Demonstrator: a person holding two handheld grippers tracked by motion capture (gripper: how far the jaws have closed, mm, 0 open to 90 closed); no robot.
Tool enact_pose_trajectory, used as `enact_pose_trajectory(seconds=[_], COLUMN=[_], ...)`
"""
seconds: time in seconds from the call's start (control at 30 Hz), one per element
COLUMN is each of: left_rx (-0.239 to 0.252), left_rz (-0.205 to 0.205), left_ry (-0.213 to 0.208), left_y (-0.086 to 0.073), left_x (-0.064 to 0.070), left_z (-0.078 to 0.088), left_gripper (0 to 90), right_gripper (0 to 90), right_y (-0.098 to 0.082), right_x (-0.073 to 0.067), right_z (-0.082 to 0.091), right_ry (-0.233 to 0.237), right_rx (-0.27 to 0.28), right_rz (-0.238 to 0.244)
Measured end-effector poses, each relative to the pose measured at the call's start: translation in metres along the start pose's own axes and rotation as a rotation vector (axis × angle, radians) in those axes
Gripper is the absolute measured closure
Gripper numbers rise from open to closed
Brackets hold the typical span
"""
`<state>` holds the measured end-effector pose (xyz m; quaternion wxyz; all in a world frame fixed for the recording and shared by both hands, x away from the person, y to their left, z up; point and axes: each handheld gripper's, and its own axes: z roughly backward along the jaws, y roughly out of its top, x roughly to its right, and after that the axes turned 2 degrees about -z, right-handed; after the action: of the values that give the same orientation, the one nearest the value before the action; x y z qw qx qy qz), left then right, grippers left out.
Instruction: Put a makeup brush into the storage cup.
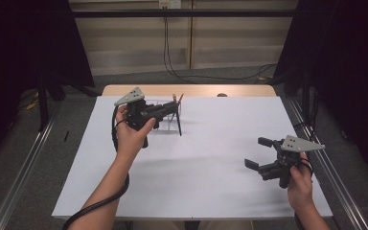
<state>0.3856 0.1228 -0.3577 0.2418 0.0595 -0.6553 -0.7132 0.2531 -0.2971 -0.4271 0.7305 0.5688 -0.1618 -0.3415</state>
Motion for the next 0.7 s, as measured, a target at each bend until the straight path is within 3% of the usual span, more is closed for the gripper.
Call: enact_pose_trajectory(seconds=[0.7], left_rx=[0.001], left_rz=[-0.021], left_ry=[0.033], left_y=[0.024], left_x=[-0.008], left_z=[-0.004], left_gripper=[83.8], right_gripper=[0.0], right_y=[0.000], right_x=[0.000], right_z=[-0.001], right_ry=[0.006], right_rx=[0.005], right_rz=[0.003])
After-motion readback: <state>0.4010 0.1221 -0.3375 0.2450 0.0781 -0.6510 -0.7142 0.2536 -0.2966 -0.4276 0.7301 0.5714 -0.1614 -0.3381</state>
